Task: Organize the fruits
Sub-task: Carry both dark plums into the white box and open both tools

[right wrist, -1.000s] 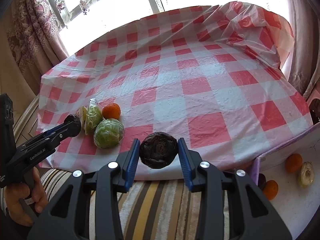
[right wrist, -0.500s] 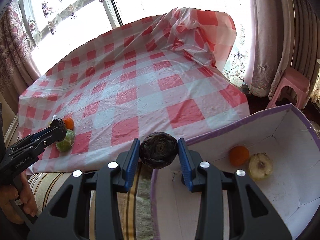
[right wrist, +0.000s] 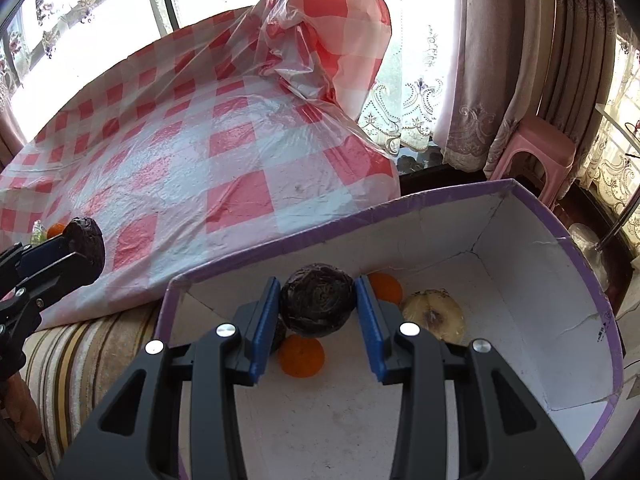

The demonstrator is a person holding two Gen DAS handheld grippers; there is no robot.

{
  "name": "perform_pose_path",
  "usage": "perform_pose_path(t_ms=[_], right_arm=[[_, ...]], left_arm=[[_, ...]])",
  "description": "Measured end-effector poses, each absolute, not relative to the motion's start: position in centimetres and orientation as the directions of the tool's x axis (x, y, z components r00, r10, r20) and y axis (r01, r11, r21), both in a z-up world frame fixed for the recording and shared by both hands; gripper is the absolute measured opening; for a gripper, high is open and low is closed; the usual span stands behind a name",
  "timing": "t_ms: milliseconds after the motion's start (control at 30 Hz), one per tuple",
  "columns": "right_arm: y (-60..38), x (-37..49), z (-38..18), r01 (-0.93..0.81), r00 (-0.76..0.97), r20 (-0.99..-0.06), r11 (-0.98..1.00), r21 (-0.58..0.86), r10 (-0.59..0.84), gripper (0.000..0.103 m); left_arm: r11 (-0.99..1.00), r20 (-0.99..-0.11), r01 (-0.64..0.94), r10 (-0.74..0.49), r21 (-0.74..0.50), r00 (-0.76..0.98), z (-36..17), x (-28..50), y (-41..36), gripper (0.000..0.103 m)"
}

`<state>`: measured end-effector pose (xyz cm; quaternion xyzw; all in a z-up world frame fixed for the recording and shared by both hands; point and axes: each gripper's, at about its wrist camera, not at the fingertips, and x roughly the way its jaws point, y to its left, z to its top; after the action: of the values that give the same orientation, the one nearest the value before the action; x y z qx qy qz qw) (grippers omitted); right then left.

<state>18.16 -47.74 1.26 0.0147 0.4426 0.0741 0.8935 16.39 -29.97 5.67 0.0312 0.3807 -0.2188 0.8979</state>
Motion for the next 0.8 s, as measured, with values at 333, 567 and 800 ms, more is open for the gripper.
perform_pose_path(t_ms=[333,567,800], right_arm=[[-49.4,19.8,-1.1,-0.135,0.526,-0.849,0.990,-0.026,0.050,0.039],[-50.3,21.4,-3.6,-0.135,0.429,-0.903,0.990,-0.030,0.031,0.039],[-50.7,22.4,-5.9,-0.123,0.313,-0.948,0.992,0.010,0.049,0.039]], left_arm=[[0.811,-0.750,0.581,-0.427,-0.071,0.505,2.9,18.7,-36.2,0.035],[0.766,-0.811,0.643,-0.361,0.023,0.460,0.9,20.2,-39.4,0.035],[0.675,-0.834,0.711,-0.265,0.198,0.484,-1.0,20.4,-42.2,0.035]])
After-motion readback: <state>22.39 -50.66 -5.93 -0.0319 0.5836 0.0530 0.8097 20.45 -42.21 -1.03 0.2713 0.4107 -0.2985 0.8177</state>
